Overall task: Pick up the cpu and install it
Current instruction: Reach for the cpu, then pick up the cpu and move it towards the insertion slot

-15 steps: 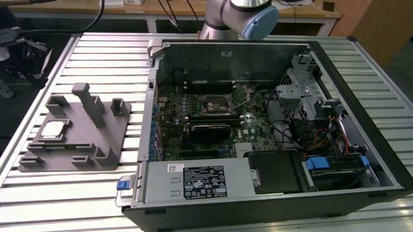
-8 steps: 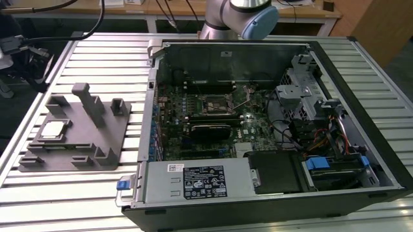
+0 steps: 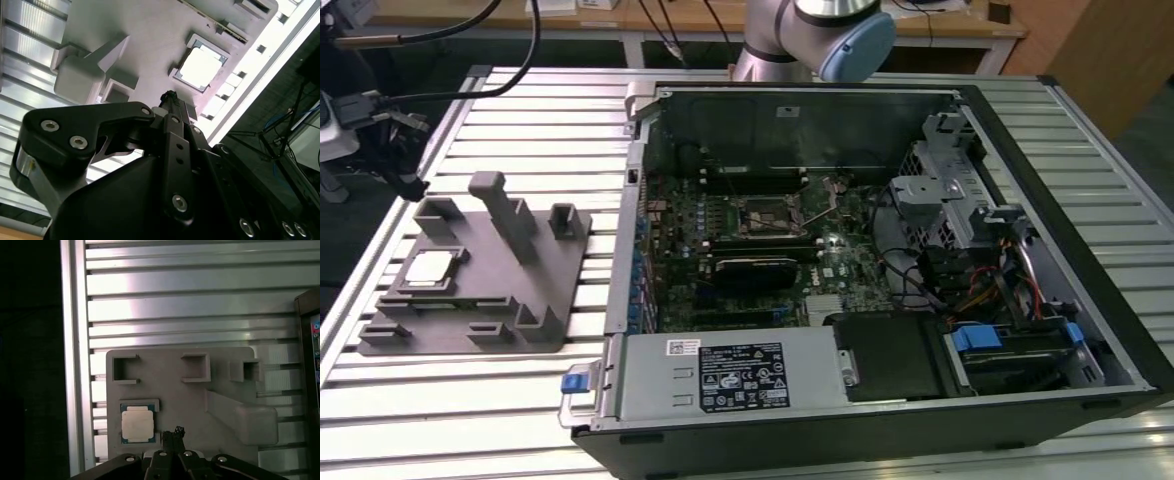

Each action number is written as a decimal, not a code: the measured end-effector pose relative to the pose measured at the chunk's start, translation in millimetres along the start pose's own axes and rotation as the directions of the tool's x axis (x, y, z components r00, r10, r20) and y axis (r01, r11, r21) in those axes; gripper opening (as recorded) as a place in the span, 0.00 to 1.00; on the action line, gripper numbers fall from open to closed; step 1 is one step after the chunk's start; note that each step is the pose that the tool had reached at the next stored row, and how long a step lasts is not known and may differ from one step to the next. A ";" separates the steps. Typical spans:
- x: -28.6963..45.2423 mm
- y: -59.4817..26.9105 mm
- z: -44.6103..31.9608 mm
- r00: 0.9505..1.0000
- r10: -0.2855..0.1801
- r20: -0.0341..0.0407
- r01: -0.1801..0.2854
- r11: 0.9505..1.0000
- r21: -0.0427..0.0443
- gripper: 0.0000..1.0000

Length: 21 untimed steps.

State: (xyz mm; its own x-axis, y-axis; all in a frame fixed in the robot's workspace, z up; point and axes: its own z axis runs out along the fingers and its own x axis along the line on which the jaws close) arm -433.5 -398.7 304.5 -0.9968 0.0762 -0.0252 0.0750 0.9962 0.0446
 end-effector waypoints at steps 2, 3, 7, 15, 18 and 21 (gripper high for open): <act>0.0 0.0 0.0 1.000 0.000 0.000 0.000 1.000 0.000 0.11; 0.0 0.0 0.4 1.000 0.000 0.000 0.000 1.000 0.000 0.11; 0.0 0.0 0.6 1.000 0.000 0.000 0.000 1.000 0.000 0.11; 0.3 -0.2 3.2 1.000 0.000 0.000 0.000 1.000 0.000 0.11; 1.8 -0.4 6.3 1.000 0.000 0.000 0.000 1.000 0.001 0.11; 3.9 -0.7 9.3 1.000 0.000 0.000 0.000 1.000 0.001 0.11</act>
State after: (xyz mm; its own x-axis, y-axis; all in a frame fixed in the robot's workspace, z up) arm -437.1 -398.7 295.2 -0.9968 0.0763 -0.0253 0.0752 0.9962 0.0432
